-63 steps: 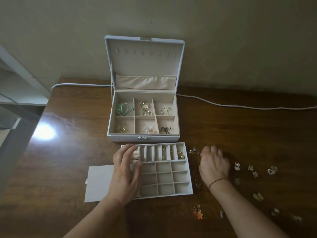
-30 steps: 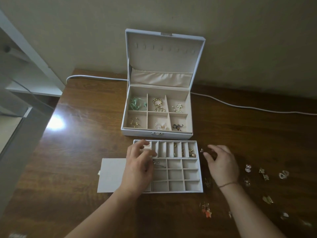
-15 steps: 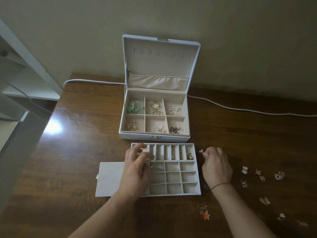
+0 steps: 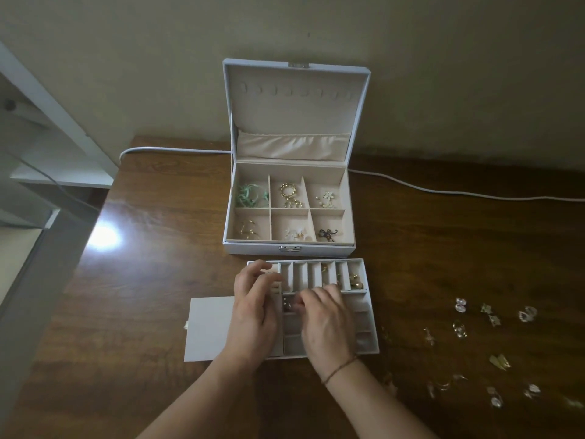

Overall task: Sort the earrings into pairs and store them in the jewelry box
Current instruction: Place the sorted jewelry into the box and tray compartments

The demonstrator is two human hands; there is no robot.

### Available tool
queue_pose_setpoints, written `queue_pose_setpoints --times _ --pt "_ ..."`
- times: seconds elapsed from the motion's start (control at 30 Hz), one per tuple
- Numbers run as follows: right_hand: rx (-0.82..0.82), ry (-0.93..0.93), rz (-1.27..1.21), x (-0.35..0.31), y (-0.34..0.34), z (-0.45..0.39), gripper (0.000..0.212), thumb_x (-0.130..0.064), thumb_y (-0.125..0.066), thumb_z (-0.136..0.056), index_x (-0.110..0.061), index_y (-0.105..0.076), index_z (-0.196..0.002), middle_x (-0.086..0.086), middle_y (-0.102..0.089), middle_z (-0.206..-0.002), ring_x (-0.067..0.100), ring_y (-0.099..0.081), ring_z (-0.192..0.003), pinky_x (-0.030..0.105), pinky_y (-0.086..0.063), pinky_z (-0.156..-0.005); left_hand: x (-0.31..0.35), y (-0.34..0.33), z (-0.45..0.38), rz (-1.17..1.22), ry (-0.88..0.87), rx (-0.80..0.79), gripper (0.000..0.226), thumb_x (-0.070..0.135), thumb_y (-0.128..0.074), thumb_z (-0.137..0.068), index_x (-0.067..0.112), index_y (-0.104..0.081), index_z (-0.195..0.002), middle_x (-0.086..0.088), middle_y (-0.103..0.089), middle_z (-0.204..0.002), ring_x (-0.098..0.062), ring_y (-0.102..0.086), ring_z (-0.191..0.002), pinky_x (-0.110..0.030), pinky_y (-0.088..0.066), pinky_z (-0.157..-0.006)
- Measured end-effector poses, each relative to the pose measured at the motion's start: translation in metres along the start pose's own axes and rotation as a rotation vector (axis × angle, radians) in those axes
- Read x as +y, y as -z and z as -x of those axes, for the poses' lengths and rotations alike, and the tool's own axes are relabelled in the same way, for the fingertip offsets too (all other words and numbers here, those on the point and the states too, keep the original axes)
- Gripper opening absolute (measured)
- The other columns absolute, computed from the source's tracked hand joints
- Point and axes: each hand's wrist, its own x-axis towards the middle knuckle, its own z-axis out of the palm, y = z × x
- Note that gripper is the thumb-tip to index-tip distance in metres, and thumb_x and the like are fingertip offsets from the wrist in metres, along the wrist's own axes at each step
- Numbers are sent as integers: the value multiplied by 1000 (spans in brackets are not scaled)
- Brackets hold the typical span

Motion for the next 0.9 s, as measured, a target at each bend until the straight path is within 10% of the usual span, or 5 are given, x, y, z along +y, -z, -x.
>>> queue_pose_setpoints --times 0.27,0.47,0.73,0.9 --pt "254 58 -195 32 17 18 16 -10 -66 -85 -21 -74 -93 -12 -70 -91 9 -58 -89 21 -49 -76 2 2 0 40 17 -35 29 2 -41 -92 6 -64 -110 -4 -46 -126 -10 -47 -121 -19 -43 -97" --pt "387 -292 -53 115 59 58 13 -20 -61 -88 -19 -72 -95 -7 -70 -93 13 -57 -91 17 -38 -75 0 -3 -3 -190 -44 -137 17 18 -53 -91 16 -66 -101 -3 -50 -128 -22 -57 -104 -43 -52 -83" --pt "129 -691 25 192 96 49 49 -38 -65 -86 -28 -51 -131 -10 -62 -115 18 -51 -113 25 -40 -72 0 -10 -2 -394 -103 -196 34 36 -43 -93 14 -67 -102 -8 -54 -128 -32 -51 -114 -50 -46 -90" --pt "6 -687 70 204 98 23 54 -52 -62 -84 -31 -49 -132 -16 -61 -92 19 -55 -105 35 -54 -72 -1 -12 -3 -406 -101 -181 35 37 -44 -92 14 -69 -102 -9 -56 -126 -34 -51 -113 -50 -45 -90"
